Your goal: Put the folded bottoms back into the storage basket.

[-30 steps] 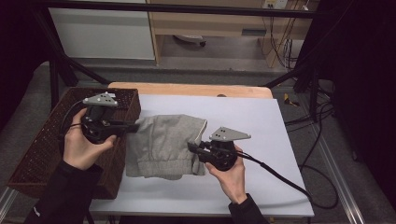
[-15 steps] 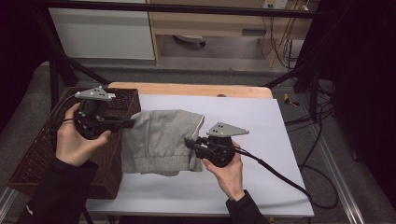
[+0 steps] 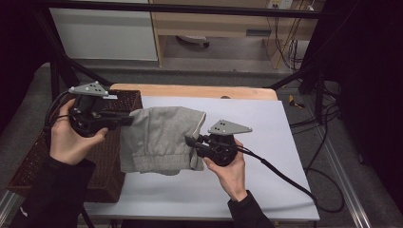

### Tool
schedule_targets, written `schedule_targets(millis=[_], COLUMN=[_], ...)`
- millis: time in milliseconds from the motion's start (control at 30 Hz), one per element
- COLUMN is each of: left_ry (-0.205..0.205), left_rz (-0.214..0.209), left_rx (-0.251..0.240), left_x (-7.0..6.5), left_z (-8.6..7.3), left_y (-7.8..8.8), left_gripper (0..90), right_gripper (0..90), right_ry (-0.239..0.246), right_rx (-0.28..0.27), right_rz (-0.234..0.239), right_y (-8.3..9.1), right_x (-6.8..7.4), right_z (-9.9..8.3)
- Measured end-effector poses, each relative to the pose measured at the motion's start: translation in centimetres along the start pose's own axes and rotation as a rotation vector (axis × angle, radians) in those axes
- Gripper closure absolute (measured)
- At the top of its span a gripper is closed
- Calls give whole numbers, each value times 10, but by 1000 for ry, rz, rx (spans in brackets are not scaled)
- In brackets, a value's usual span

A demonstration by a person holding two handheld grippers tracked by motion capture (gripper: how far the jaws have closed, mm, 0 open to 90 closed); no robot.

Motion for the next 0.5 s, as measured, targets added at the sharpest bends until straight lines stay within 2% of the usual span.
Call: schedule_targets(millis=[500], left_ry=[-16], left_rz=[16], left_rx=[1], left_x=[1], left_z=[9], left_y=[14], left_gripper=[840], right_gripper=[751], right_ry=[7], right_rx=[-21], right_rz=[4], right_y=[-2], right_x=[5], right_z=[14])
Point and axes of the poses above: each handheld gripper's, and its own axes: y roughly backward along the jaws, z roughly out of its top, x roughly to its left, the point moved 9 cm from there along -y, roughly forward along the jaws, and after that the axes turned 13 degrees about -z, right-handed, at the moved point
